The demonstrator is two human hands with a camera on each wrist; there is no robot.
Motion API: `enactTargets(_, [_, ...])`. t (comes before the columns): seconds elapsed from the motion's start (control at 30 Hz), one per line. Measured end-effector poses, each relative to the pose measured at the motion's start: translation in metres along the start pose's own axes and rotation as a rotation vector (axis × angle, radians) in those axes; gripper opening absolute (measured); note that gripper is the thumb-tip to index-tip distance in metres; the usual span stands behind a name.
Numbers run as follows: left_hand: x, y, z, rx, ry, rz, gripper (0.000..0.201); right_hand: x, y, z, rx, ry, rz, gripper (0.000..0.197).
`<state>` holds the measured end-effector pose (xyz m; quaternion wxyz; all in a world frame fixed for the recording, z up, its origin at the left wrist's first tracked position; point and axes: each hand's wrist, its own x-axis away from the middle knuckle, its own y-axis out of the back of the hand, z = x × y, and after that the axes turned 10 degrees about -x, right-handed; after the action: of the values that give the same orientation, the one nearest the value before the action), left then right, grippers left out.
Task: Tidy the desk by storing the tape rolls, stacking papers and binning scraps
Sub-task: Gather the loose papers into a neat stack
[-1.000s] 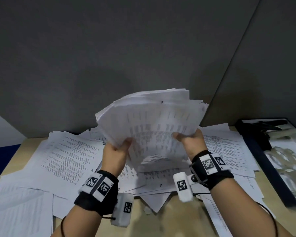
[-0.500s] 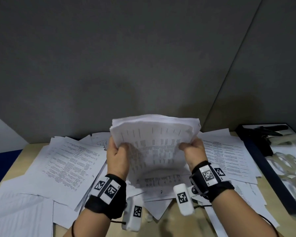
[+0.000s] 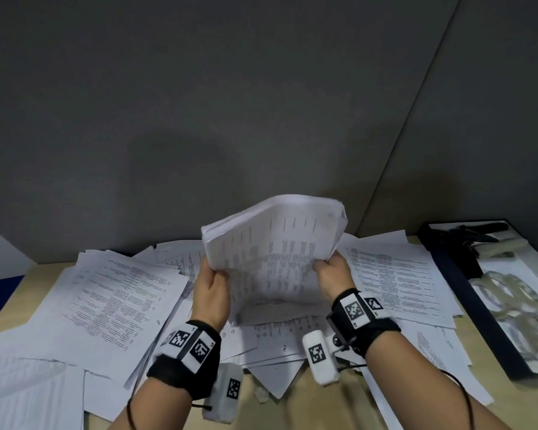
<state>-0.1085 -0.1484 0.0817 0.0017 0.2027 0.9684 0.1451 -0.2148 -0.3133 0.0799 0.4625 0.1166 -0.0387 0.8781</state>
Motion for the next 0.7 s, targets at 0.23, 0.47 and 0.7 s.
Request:
enactTargets(0.23, [0.002,0.005,0.015,-0.096,0.039,0.012,0.027,0.012,0.004,-0.01,0.008,-0.034,0.071,0.039])
enactTargets(0.47, [0.001,0.01,0.025,-0.326,0.009,-0.071,0.013,0.006,0.014,-0.042,0.181,-0.127,0.095,0.046])
enactTargets(0.7, [-0.009,0.032,0.039,-0.345,0.104,-0.224,0.02,-0.03,0.057,-0.1,-0.233,-0.662,-0.202,0.04])
